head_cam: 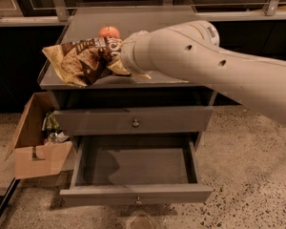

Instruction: Pick brown chip bag from middle drawer and place on counter

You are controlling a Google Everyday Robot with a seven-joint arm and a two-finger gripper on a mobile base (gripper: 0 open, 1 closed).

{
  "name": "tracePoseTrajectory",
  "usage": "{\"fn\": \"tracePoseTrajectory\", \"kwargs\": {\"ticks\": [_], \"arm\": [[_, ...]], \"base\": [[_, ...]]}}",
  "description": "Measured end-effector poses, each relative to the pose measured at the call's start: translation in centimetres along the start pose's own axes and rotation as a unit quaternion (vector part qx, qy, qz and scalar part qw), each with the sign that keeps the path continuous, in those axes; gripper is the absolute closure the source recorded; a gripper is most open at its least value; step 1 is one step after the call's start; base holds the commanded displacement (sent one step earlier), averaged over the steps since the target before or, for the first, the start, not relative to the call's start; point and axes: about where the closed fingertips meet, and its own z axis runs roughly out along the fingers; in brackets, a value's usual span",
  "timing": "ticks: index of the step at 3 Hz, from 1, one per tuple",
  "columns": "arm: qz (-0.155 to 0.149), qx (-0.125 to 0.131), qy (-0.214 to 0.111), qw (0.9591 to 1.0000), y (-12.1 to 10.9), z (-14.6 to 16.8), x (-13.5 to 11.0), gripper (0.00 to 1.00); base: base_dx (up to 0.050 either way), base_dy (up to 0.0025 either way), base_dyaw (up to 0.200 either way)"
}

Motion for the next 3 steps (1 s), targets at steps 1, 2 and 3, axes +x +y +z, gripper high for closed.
{"fn": "tracePoseTrajectory", "kwargs": {"ticks": [1,2,3], "arm": [[-0.008,0.002,0.019,0.9998,-2.4,1.6,-0.3,1.0],[-0.008,0.009,0.052,0.9986,-5.1,2.9,0.8,1.0],[-0.004,0.013,0.07,0.9974,-6.2,3.3,2.1,1.0]], "base": [[0.0,0.0,0.0],[0.0,0.0,0.0],[0.0,0.0,0.0]]}}
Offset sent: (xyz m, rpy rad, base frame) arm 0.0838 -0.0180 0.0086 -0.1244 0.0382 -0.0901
